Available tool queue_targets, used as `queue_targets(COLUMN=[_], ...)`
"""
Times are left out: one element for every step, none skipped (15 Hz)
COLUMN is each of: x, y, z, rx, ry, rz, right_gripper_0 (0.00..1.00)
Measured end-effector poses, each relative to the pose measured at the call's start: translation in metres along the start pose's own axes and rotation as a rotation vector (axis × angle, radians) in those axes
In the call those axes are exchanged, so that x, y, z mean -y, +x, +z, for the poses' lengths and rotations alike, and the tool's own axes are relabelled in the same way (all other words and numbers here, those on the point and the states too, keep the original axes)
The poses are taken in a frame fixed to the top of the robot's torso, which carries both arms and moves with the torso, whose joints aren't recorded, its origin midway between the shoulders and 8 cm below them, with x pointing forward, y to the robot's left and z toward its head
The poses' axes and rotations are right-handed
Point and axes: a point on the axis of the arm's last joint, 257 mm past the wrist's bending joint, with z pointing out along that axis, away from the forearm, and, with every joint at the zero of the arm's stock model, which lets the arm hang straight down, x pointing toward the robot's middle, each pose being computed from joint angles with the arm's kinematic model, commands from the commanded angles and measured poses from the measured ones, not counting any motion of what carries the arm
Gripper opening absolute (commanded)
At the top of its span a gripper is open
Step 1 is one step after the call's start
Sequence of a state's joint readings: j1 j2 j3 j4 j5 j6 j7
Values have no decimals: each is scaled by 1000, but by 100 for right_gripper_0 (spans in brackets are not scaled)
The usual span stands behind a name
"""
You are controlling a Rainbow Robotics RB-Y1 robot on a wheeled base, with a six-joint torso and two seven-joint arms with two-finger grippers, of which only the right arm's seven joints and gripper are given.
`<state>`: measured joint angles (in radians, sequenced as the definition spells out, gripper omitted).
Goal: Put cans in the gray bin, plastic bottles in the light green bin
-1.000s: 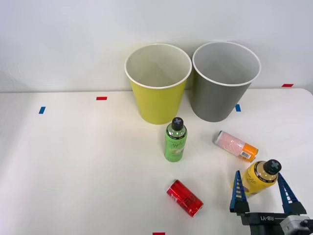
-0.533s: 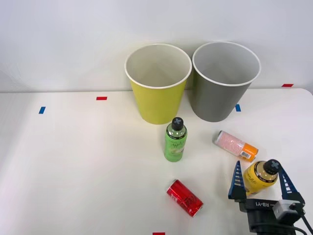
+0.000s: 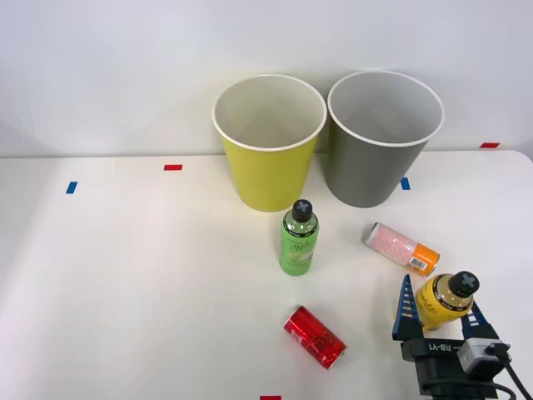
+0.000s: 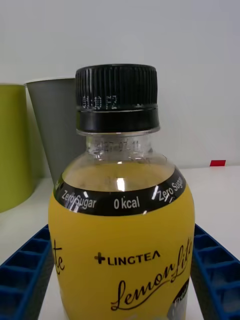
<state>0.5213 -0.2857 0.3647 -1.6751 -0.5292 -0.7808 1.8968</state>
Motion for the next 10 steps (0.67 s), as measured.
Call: queue_targets(x=[-1, -2, -3, -3, -3, -3, -3, -3, -5, -5], y=[-1, -1, 0, 1, 1, 0, 0, -1, -3, -5], z=[1, 2, 3, 5, 6, 6, 7, 7, 7, 7], rx=[3, 4, 2, -1, -2, -1, 0, 2, 8, 14], ry=[1, 1, 0, -3, -3, -2, -3, -7, -16, -24], rz=[3, 5, 6, 7, 6, 6, 4, 0, -9, -17], right_gripper_0=[1, 0, 0, 0, 0, 0, 0, 0, 0, 0])
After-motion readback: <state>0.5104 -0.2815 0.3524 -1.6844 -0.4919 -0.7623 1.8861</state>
